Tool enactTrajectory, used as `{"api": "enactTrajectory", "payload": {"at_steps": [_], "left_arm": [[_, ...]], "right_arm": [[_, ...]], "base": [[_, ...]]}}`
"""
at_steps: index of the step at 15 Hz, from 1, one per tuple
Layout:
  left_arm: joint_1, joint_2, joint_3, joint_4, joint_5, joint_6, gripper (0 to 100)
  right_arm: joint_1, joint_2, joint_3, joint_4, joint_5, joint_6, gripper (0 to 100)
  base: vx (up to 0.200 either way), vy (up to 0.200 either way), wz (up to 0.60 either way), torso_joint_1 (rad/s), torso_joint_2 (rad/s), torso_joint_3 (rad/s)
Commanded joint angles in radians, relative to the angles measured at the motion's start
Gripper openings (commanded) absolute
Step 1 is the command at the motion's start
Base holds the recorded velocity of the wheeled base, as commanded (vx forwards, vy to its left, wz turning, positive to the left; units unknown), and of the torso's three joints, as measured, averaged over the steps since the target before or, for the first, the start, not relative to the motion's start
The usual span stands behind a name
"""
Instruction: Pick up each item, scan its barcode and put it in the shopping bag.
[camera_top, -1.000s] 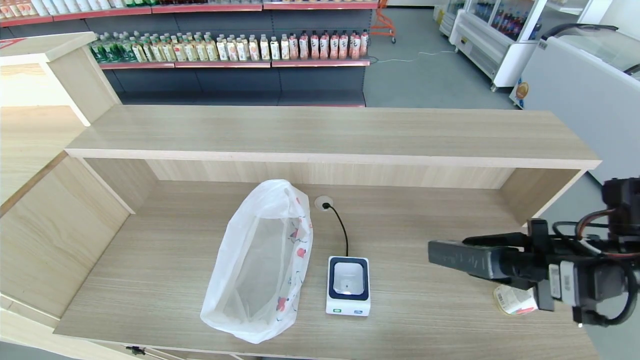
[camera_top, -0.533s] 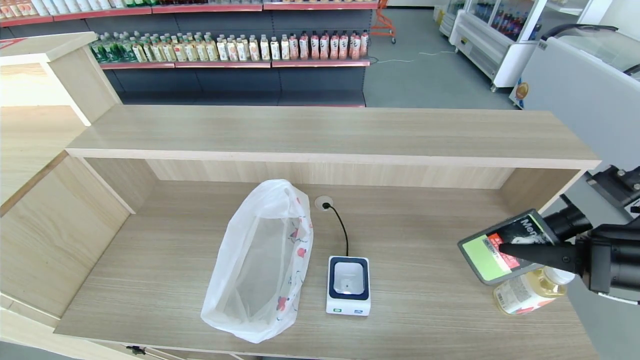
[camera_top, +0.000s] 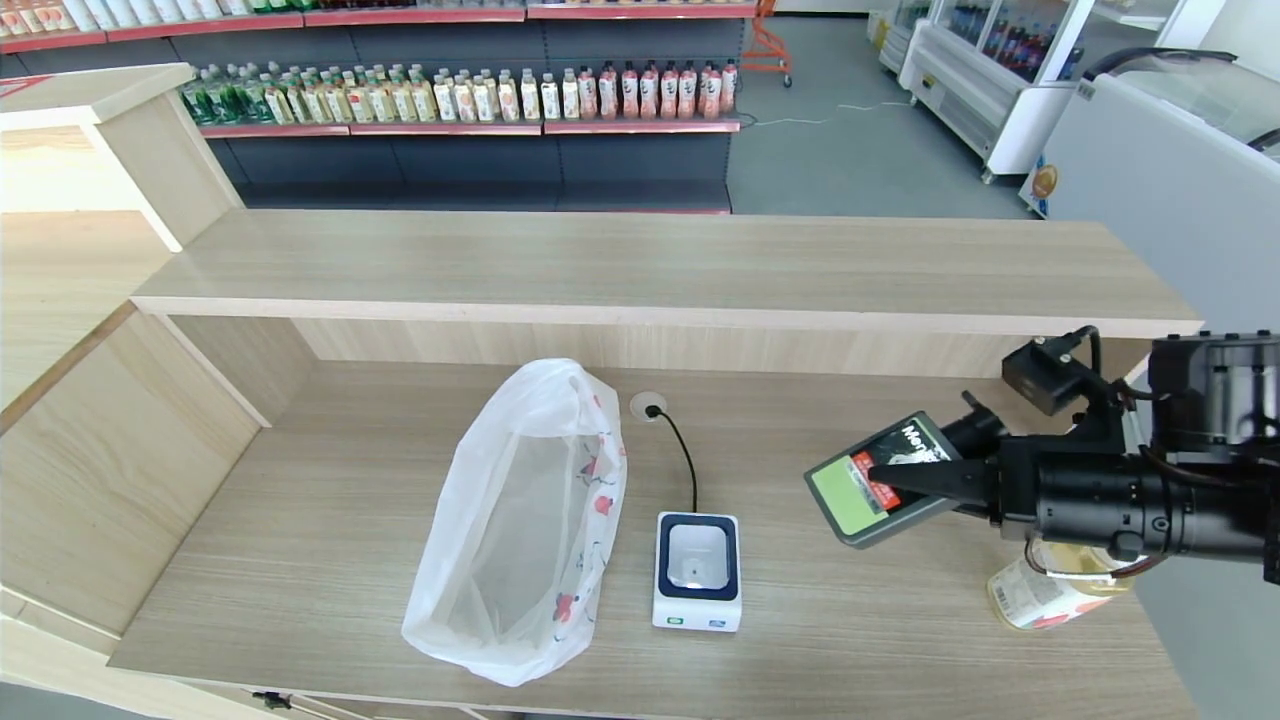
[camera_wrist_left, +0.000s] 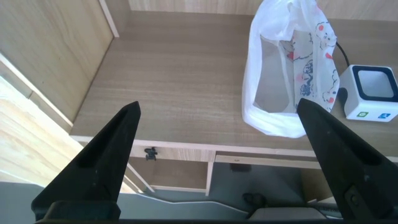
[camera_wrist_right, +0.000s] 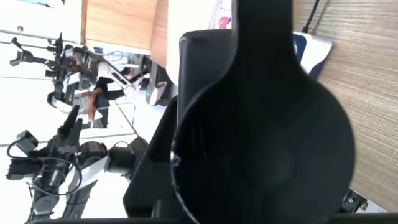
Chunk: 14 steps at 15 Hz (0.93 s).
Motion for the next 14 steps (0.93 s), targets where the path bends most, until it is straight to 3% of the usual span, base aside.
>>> {"api": "enactTrajectory", "payload": {"at_steps": [1, 13, 14], "left_arm": [[0.000, 0.000, 0.000, 0.000, 0.001, 0.000, 100], [0.000, 0.000, 0.000, 0.000, 0.001, 0.000, 100], [0.000, 0.000, 0.000, 0.000, 0.001, -0.002, 100]], "right_arm": [[0.043, 0.071, -0.009, -0.001, -0.036, -0.004, 0], [0.105, 0.099, 0.000, -0.001, -0.083, -0.004, 0], [0.109, 0.110, -0.003, -0.002, -0.105, -0.005, 0]], "base": [[0.000, 0.000, 0.00, 0.000, 0.00, 0.000], [0.000, 0.000, 0.00, 0.000, 0.00, 0.000], [0.000, 0.200, 0.00, 0.002, 0.01, 0.007]]}}
